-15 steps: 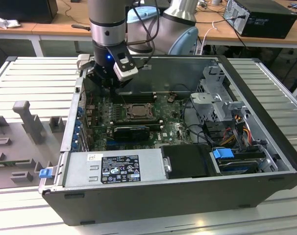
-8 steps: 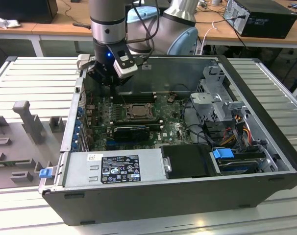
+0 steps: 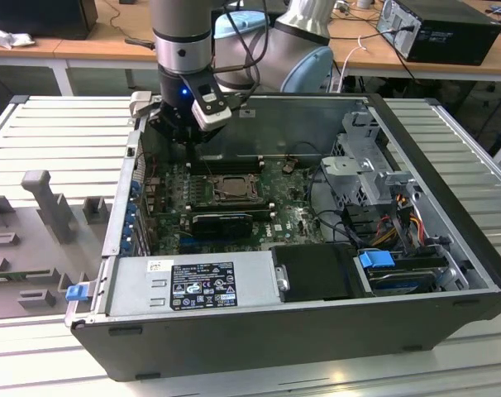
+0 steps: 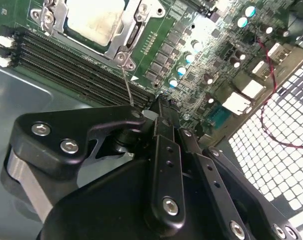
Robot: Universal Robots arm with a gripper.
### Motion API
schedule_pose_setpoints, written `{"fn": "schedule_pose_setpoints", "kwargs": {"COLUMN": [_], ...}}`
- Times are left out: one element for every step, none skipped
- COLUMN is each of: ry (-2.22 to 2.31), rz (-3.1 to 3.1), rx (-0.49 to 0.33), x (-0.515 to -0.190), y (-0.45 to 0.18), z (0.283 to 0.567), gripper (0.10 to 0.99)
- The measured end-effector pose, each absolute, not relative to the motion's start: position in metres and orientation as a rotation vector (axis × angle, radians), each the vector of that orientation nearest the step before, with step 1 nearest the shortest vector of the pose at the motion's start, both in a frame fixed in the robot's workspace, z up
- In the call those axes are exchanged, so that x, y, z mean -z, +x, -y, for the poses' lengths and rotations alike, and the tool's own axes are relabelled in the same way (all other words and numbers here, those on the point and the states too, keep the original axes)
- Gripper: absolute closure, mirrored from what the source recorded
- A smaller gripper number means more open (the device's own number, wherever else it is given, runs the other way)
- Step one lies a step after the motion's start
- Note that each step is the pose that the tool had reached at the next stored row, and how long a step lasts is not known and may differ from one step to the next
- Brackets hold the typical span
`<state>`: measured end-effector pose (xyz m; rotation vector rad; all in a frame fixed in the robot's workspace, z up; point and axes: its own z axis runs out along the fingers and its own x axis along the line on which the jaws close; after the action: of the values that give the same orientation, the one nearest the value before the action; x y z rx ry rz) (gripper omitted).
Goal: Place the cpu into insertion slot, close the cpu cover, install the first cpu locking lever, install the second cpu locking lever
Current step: 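Install the first cpu locking lever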
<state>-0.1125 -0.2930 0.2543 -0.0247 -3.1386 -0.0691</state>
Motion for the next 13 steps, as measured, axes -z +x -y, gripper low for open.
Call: {"fn": "schedule_pose_setpoints", "kwargs": {"ry": [-0.025,-0.025,-0.024,-0.024,-0.025,-0.025,-0.025,-0.025,-0.024,-0.025,-0.025,-0.024,-0.025], "rz": [3.139,3.138,3.138,3.138,3.138,3.138,3.138,3.138,3.138,3.138,3.138,3.138,3.138], "rx": [0.069,0.069,0.069,0.069,0.069,0.069,0.069,0.068,0.068,0.068,0.068,0.068,0.068], "x": [-0.254,-0.253,-0.253,-0.253,-0.253,-0.253,-0.253,-0.253,-0.253,-0.253,-0.253,-0.252,-0.252], "y": [-0.112,-0.111,-0.109,-0.107,-0.106,-0.104,-0.101,-0.098,-0.093,-0.089,-0.085,-0.080,-0.077], "z": [0.292,0.290,0.289,0.288,0.287,0.286,0.286,0.285,0.285,0.285,0.285,0.285,0.285], "gripper": [0.980,0.980,0.980,0.980,0.980,0.980,0.980,0.980,0.980,0.980,0.980,0.980,0.980]}}
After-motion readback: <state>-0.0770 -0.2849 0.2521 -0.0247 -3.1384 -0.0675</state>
